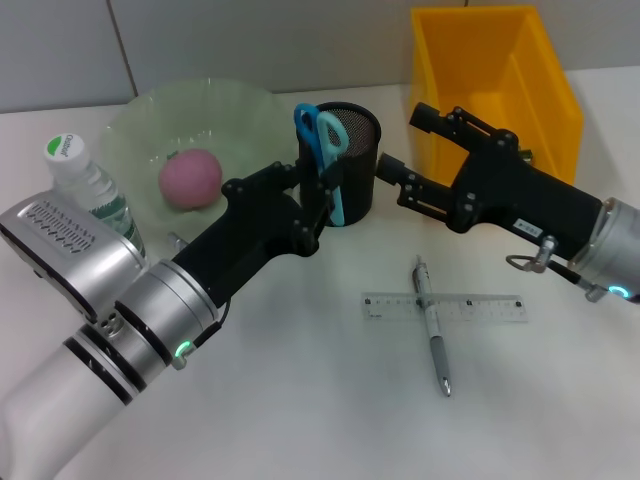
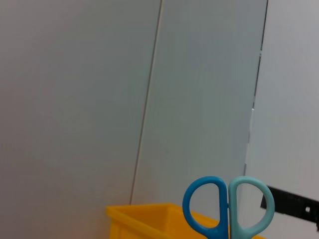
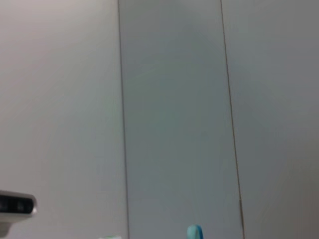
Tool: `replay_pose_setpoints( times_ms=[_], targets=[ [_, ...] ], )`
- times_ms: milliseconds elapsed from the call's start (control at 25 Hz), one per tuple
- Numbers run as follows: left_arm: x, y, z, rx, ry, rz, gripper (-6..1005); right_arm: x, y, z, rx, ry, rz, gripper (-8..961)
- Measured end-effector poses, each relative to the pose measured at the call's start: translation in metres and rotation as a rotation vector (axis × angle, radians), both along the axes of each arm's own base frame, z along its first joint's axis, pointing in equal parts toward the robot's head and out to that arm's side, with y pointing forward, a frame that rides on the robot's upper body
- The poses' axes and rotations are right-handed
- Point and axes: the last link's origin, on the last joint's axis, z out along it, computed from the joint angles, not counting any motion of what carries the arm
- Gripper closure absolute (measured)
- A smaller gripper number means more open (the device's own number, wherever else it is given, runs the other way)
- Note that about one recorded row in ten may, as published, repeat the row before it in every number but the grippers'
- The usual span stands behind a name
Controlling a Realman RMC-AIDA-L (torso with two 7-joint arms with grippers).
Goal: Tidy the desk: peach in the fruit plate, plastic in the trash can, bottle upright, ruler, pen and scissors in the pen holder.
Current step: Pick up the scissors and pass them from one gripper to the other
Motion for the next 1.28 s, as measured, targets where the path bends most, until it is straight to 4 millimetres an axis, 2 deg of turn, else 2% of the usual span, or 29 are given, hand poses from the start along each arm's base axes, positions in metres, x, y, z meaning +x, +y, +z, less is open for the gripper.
replay_pose_setpoints(
  times_ms=[440,880,1280],
  targets=[
    [-0.001,0.011,0.002,0.029,0.018,0.038,752,-0.019,0.014,-0.018,-0.008,-0.019,0.021,184],
    [0.001,0.016,0.002,0.043,0.042,0.020,753,-0.041,0.038,-0.033,0.010,-0.023,-0.018,185],
    [-0.003,0.023,0.007,0.095,0.051,0.057,753,-0.050,0.047,-0.042,-0.010,-0.047,-0.037,185]
  ],
)
